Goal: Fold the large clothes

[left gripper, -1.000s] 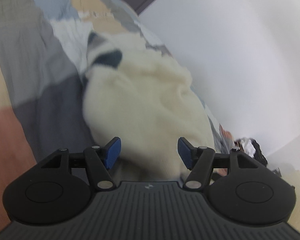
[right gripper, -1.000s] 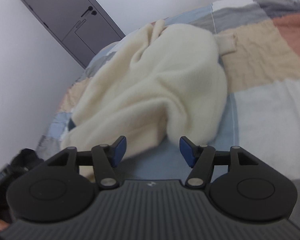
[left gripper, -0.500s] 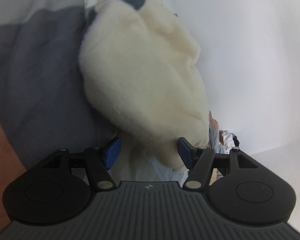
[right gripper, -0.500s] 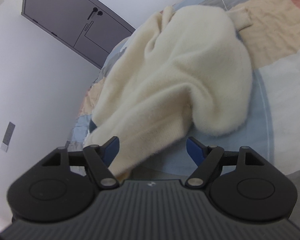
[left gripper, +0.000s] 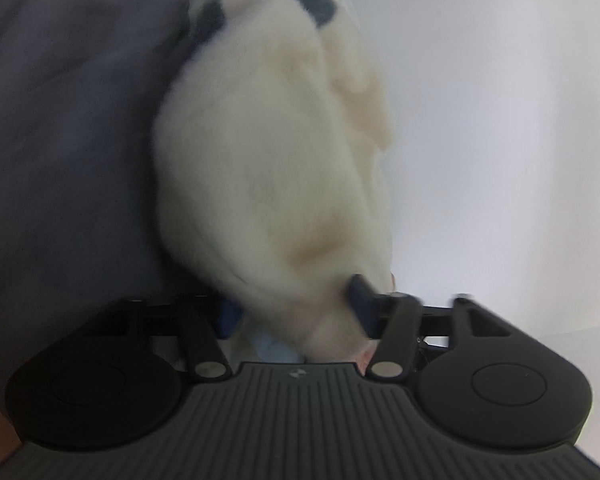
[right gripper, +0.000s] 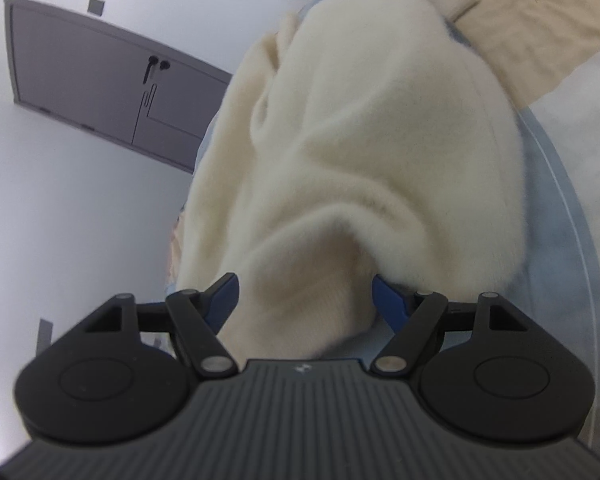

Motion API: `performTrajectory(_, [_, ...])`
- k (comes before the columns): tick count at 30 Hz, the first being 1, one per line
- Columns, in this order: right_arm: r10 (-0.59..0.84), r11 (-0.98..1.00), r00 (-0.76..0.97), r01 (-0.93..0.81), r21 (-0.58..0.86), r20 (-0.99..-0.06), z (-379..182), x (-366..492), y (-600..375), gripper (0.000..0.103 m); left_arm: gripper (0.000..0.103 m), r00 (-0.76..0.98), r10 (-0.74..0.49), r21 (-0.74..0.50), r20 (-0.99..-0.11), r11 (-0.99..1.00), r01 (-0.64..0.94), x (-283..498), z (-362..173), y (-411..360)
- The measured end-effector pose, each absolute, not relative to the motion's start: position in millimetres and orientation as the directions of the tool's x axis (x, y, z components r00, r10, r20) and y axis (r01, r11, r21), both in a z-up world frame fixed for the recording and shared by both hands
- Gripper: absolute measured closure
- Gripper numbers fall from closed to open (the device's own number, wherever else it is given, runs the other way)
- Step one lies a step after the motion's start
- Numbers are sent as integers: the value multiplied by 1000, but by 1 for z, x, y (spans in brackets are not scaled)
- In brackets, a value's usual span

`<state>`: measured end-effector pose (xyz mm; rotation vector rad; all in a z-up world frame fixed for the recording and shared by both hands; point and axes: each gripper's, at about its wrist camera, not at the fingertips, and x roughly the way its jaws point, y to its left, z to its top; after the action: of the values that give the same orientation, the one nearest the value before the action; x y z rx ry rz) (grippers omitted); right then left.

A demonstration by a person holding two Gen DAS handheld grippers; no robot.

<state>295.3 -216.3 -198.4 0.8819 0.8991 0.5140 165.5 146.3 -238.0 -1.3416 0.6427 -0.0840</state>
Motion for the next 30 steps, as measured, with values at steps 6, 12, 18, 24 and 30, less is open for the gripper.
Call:
performTrajectory(6, [704, 517, 577, -16, 856, -415, -197, 287, -224, 28, 89, 849, -405, -933, -339, 264, -246, 149, -219, 154])
performTrajectory(12, [740, 457, 555, 0, 889, -380, -202, 274, -228, 26, 92, 880, -404, -954, -249, 260, -150, 124, -191, 160])
performTrajectory(18, [752, 468, 548, -51, 883, -367, -196, 284, -221, 32, 92, 879, -402, -951, -255, 271, -152, 129, -189, 164])
performTrajectory(24, [752, 476, 569, -122, 871, -332, -180, 280, -222, 79, 92, 871, -388, -941, -301, 270, -205, 108, -187, 169])
performTrajectory(30, [752, 495, 592, -216, 842, -290, -148, 258, -228, 91, 91, 864, -383, -928, -328, 301, -219, 109, -183, 168])
